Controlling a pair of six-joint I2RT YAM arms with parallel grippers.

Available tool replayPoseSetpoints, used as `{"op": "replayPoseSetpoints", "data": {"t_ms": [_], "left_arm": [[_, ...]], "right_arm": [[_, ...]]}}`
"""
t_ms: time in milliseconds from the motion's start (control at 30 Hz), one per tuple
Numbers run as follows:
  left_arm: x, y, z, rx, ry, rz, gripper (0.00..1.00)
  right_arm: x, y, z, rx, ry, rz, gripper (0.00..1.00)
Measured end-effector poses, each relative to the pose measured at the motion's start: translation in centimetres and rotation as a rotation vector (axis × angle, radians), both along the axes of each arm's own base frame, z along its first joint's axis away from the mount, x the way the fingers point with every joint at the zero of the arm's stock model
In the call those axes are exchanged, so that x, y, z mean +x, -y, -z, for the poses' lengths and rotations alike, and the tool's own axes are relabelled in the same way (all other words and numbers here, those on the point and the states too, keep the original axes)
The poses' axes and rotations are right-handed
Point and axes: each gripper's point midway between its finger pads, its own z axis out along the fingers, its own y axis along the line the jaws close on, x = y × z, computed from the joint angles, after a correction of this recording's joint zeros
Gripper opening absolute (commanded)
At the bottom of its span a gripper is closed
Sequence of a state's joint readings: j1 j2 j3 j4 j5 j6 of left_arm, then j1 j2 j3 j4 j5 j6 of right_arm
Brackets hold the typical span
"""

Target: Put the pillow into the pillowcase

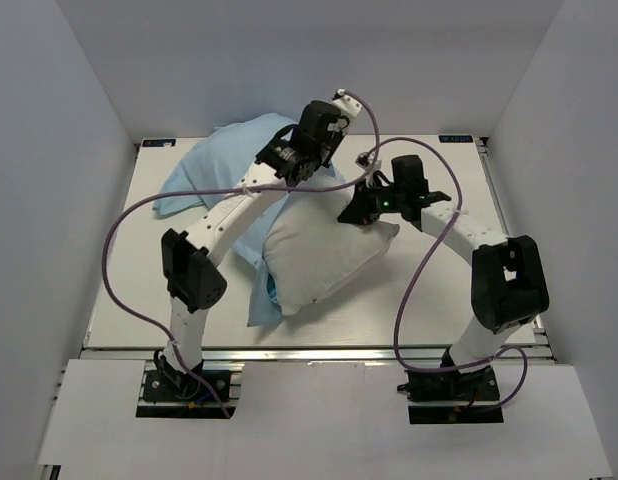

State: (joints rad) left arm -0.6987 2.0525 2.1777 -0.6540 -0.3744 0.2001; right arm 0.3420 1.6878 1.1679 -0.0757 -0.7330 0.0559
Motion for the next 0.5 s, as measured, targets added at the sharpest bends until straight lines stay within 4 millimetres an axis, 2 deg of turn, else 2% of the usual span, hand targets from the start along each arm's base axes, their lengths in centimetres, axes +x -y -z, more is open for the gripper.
{"op": "replayPoseSetpoints", "data": {"t_ms": [100,167,233,300,400,467,500], "left_arm": [[-3.9,2.4,-4.0,-0.048,0.052,0.074,0.00],[-6.3,3.3,-5.7,-0.069,0.064,0.112,0.00],[-8.1,4.0,-6.9,-0.098,0.068,0.139,0.00],[-9.5,4.4,-7.8,-0.137,0.070,0.150,0.00],[-11.6,4.4,-8.7,-0.215,0.060,0.156,0.00],[-13.4,4.3,-8.5,-0.256,0.033,0.170,0.00],[-14.4,4.4,-8.4,-0.272,0.019,0.180,0.00]], "right_arm": [[0.0,-1.3,-1.7,-0.015,0.088,0.042,0.00],[-0.3,-1.7,-3.9,-0.006,0.205,0.096,0.00],[-1.6,-1.8,-7.1,0.041,0.365,0.161,0.00],[-3.1,-1.9,-10.8,0.151,0.524,0.216,0.00],[-4.0,-2.4,-14.8,0.303,0.647,0.274,0.00],[-2.8,-3.0,-15.6,0.367,0.664,0.332,0.00],[-1.8,-3.2,-15.3,0.381,0.660,0.375,0.00]]}}
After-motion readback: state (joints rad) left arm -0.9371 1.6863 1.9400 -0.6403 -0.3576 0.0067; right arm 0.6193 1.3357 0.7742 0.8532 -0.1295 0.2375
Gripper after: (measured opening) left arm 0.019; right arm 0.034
